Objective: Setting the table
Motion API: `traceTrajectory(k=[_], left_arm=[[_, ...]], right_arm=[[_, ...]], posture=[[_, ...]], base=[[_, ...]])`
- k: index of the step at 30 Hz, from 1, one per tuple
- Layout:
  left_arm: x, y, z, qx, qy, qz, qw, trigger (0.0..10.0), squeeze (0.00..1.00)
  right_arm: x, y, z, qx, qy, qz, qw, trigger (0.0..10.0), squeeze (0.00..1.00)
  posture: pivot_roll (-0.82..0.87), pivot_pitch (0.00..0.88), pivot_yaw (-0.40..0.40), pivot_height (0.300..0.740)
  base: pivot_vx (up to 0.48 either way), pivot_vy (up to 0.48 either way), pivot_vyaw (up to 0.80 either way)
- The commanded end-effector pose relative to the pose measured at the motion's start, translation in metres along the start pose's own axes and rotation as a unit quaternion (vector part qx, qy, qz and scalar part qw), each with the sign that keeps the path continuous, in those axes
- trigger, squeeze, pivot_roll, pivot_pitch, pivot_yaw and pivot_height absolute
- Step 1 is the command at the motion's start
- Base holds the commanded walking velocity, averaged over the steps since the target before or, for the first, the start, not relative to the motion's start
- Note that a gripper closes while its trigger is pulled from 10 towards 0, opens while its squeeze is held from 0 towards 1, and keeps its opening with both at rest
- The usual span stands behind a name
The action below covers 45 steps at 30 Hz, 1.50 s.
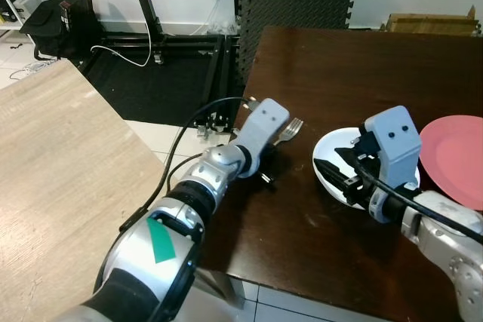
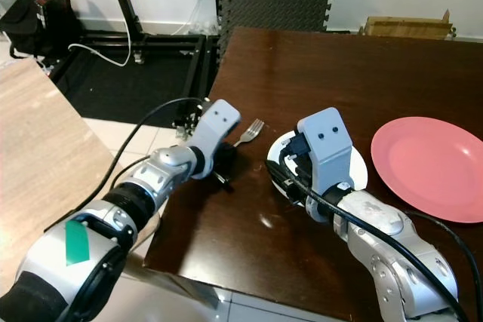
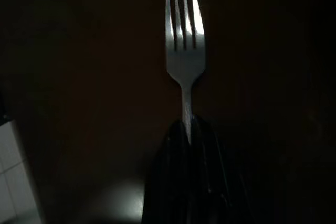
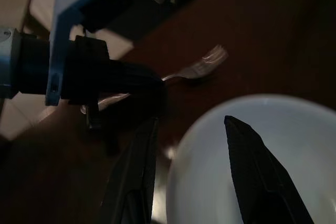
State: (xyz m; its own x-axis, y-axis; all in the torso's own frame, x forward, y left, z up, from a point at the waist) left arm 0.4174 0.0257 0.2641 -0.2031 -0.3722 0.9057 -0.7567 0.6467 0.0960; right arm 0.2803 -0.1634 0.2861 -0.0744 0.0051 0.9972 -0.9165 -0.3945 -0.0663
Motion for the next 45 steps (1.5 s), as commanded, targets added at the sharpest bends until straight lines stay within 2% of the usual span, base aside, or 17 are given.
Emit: traceTrajectory(k=[1,2,4,5,8,10,14,15,18,19,20,23,24,27,30,34,45], left_arm=[[0.027,0.015,-0.026,-0.004,-0.012,0.069,0.998,10.0,0.0],[0.027,0.015,-0.026,-0.004,-0.012,0.069,0.998,10.0,0.0],[0.037,0.031,-0.043,-0.011,-0.027,0.087,0.996,10.0,0.0],[0.037,0.031,-0.043,-0.011,-0.027,0.087,0.996,10.0,0.0],[0.053,0.068,-0.071,-0.01,-0.04,0.116,0.992,10.0,0.0],[0.061,0.091,-0.077,-0.006,-0.06,0.133,0.989,10.0,0.0],[0.043,0.103,-0.068,-0.01,-0.101,0.093,0.99,10.0,0.0],[0.015,0.115,-0.052,-0.024,-0.087,0.053,0.995,10.0,0.0],[0.01,0.12,-0.047,-0.03,-0.07,0.048,0.996,10.0,0.0],[0.008,0.131,-0.042,-0.036,-0.038,0.047,0.998,10.0,0.0],[0.008,0.131,-0.042,-0.036,-0.038,0.047,0.998,10.0,0.0],[-0.005,0.168,-0.036,-0.037,0.018,0.013,0.999,10.0,0.0],[-0.006,0.173,-0.038,-0.028,0.009,0.011,1.0,10.0,0.0],[-0.006,0.173,-0.04,-0.015,0.015,0.007,1.0,10.0,0.0],[-0.006,0.165,-0.045,0.042,0.03,0.022,0.998,10.0,0.0],[-0.009,0.161,-0.042,0.08,0.043,0.035,0.995,10.0,0.0],[-0.01,0.166,-0.032,0.118,0.061,0.015,0.991,10.0,0.0]], right_arm=[[0.012,0.005,-0.004,0.004,0.014,0.042,0.999,10.0,0.0],[0.012,0.005,-0.004,0.004,0.014,0.042,0.999,10.0,0.0],[0.017,0.006,-0.006,0.015,0.019,0.054,0.998,10.0,0.0],[0.017,0.006,-0.006,0.015,0.019,0.054,0.998,10.0,0.0],[0.028,0.004,-0.011,0.05,0.026,0.082,0.995,10.0,0.0],[0.04,-0.002,-0.016,0.071,0.023,0.119,0.99,10.0,0.0],[0.047,-0.006,-0.019,0.082,0.004,0.153,0.985,10.0,0.0],[0.044,-0.007,-0.026,0.094,-0.023,0.169,0.981,10.0,0.0],[0.042,-0.006,-0.029,0.098,-0.029,0.171,0.98,10.0,0.0],[0.036,-0.003,-0.036,0.115,-0.034,0.164,0.979,10.0,0.0],[0.036,-0.003,-0.036,0.115,-0.034,0.164,0.979,10.0,0.0],[0.016,0.005,-0.048,0.151,-0.04,0.127,0.98,10.0,0.0],[0.011,0.004,-0.048,0.149,-0.038,0.118,0.981,10.0,0.0],[0.008,0.003,-0.046,0.145,-0.039,0.115,0.982,10.0,0.0],[0.008,-0.009,-0.02,0.039,-0.066,0.148,0.986,10.0,0.0],[0.006,-0.013,-0.009,-0.026,-0.09,0.168,0.981,10.0,0.0],[-0.003,-0.015,-0.006,-0.056,-0.105,0.172,0.978,10.0,0.0]], posture=[[-0.09,0.208,0.152,0.74],[-0.09,0.208,0.152,0.74],[-0.08,0.192,0.142,0.74],[-0.08,0.192,0.142,0.74],[-0.06,0.17,0.117,0.74],[-0.02,0.145,0.096,0.74],[0.0,0.137,0.082,0.74],[0.02,0.134,0.071,0.74],[0.02,0.134,0.071,0.74],[0.03,0.134,0.067,0.74],[0.03,0.134,0.067,0.74],[0.06,0.137,0.062,0.74],[0.07,0.133,0.056,0.74],[0.07,0.133,0.056,0.74],[0.06,0.128,0.058,0.74],[0.06,0.128,0.058,0.74],[0.06,0.124,0.053,0.74]], base=[[0.0,0.0,0.0],[0.0,0.0,0.0],[0.0,0.0,0.0],[0.0,0.0,0.0],[0.0,0.0,0.0],[0.0,0.0,0.0],[0.0,0.0,0.0],[0.0,0.0,0.0],[0.0,0.0,0.0],[0.0,0.0,0.0],[0.0,0.0,0.0],[0.0,0.0,0.0],[0.0,0.0,0.0],[0.0,0.0,0.0],[0.0,0.0,0.0],[0.0,0.0,0.0],[0.0,0.0,0.0]])
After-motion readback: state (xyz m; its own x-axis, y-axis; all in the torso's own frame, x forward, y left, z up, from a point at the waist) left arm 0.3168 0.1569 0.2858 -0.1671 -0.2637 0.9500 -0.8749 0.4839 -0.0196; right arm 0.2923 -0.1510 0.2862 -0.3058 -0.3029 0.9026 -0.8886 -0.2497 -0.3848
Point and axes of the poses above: a point about 5 cm out from each wrist's last joint towards the gripper, its own y axis pointing back from the gripper into the wrist, its own x axis along the axis of the wrist's last joint, z = x × y, the point moved 1 cm from there along -y, pointing out of the wrist towards the gripper, and after that the axes turned 11 degrees about -y, right-handed, at the moved point
